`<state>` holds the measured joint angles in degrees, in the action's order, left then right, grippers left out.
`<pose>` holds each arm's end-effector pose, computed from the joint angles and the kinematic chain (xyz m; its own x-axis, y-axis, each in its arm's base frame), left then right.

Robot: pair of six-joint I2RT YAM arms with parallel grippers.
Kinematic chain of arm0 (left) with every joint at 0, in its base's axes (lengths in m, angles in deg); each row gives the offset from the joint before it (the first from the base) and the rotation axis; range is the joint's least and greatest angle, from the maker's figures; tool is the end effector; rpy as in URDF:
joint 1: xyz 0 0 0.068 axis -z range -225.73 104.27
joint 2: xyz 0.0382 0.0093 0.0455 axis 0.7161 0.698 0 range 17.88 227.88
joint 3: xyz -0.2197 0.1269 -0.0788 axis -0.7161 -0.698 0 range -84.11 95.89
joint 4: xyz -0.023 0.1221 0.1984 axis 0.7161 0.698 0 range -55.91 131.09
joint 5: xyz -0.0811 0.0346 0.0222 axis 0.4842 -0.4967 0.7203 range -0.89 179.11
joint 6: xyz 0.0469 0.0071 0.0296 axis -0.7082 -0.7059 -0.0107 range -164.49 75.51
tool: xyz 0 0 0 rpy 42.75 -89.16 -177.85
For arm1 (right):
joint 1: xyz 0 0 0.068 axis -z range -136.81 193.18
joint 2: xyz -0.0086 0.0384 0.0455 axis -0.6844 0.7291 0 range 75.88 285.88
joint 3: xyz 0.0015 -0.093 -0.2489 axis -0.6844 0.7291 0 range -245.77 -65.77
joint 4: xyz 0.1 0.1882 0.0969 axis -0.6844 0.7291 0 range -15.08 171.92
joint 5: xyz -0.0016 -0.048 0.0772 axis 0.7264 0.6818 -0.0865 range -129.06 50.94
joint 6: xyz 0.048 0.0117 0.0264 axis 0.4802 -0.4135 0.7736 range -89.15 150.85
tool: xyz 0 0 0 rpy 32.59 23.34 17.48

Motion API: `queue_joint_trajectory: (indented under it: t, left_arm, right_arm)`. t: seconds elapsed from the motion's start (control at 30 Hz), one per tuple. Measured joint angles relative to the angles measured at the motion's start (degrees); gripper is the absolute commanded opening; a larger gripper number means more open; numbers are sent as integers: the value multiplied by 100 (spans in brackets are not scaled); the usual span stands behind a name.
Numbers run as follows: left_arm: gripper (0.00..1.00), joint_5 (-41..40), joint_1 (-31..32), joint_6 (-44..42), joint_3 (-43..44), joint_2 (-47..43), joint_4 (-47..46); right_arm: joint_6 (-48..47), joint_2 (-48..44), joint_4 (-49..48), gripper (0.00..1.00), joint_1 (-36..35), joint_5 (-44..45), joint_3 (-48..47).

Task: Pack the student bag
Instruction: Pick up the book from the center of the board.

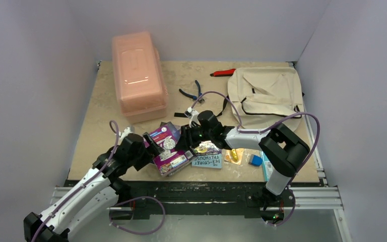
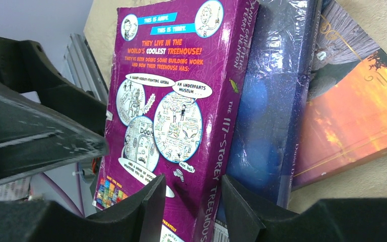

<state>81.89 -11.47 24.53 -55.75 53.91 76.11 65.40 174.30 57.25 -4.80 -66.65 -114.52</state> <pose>0.0909 -0.0561 0.2095 -0.6844 -0.6545 -0.3212 -0.4125 0.7109 -0.5696 0.2107 0.2605 0.1845 -0.8145 -0.1534 -0.5595 -0.5579 0.4714 0.6830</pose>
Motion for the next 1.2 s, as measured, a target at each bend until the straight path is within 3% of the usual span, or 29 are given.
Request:
queue_joint_trajectory:
  t: [0.17,0.37,0.5,0.87,0.93,1.07,1.2]
  left_arm:
    - [85,155,0,149,-496,138,-481]
    - [73,210,0,188,-632,133,-719]
    - [72,238,0,192,-675,4,-833]
    - [46,275,0,142,-476,-376,-282]
    - [37,273,0,138,-404,-481,-149]
    - [1,273,-2,179,-264,-562,13]
    - [0,273,0,195,59,-446,166]
  right_arm:
    - [0,0,-2,47,-9,0,0]
    - [0,24,-26,44,-48,0,0]
    - [0,59,-87,44,-76,-4,0]
    - [-7,96,-164,45,-87,-9,0]
    - [-26,96,-166,48,-92,-4,-2]
    - [-127,96,-162,62,-146,35,-37]
    - [-531,-66,28,80,-282,245,-103]
